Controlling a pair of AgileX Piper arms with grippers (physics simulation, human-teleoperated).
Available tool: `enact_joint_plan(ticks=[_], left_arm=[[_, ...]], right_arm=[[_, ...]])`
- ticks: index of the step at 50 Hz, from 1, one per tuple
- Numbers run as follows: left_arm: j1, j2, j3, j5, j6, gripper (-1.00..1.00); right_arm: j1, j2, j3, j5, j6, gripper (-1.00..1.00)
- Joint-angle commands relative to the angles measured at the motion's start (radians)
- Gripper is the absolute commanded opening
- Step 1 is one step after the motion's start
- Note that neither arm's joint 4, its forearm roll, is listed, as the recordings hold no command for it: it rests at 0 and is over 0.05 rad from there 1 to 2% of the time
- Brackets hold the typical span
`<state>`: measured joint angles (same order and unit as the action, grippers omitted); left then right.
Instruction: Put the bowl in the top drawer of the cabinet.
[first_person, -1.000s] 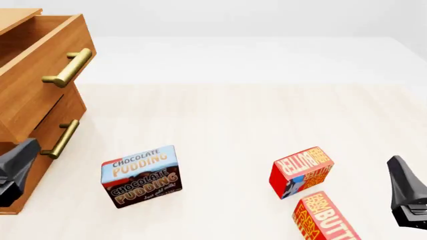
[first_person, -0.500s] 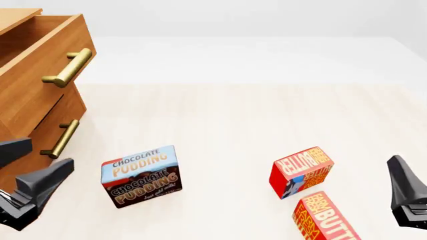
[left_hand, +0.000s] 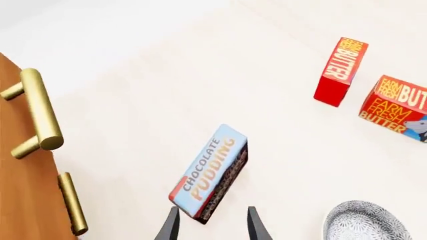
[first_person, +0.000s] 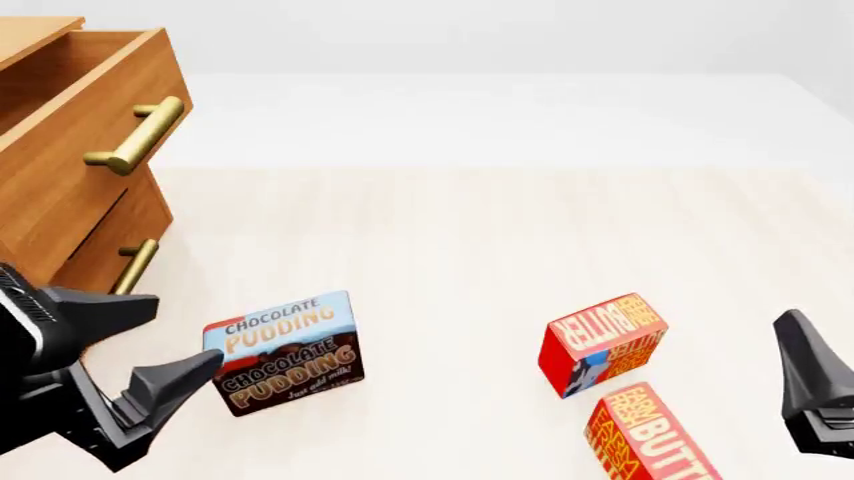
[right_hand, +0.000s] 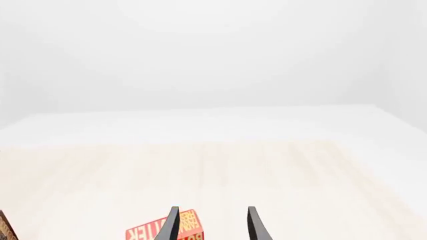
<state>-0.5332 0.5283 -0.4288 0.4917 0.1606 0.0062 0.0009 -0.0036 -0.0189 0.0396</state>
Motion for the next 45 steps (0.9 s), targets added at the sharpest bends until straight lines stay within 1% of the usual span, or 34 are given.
enact_joint_plan(ticks=[1,4,9,10,14,20,23,34,45], left_arm=[[-0.062,0.067,0.014,-0.019,0.006,1.00],[-0.059,0.074,0.025,-0.030,0.013,1.00],[-0.099,0.092,0.045,-0.045,-0.007,1.00],[-0.120,0.112,0.045,-0.051,-0.021,1.00],[-0.140,0.119,0.044,-0.051,-0.031,1.00],[-0.150,0.125,0.055,-0.050,-0.027,1.00],[-0.151,0.136,0.061,-0.045,-0.041,1.00],[-0.205,0.139,0.068,-0.053,-0.075,1.00],[-0.208,0.141,0.072,-0.061,-0.082,1.00]], right_arm=[[-0.001,0.000,0.000,-0.004,0.009,1.00],[0.000,0.000,0.000,-0.005,0.010,1.00],[-0.005,0.000,0.000,-0.006,0.009,1.00],[-0.003,0.000,0.000,-0.007,0.009,1.00],[-0.009,0.000,0.000,-0.003,0.011,1.00],[-0.003,0.000,0.000,-0.001,0.013,1.00],[-0.003,0.000,0.001,0.000,0.017,1.00],[-0.006,0.000,0.000,-0.011,0.014,1.00],[-0.007,0.000,0.000,-0.014,0.012,1.00]])
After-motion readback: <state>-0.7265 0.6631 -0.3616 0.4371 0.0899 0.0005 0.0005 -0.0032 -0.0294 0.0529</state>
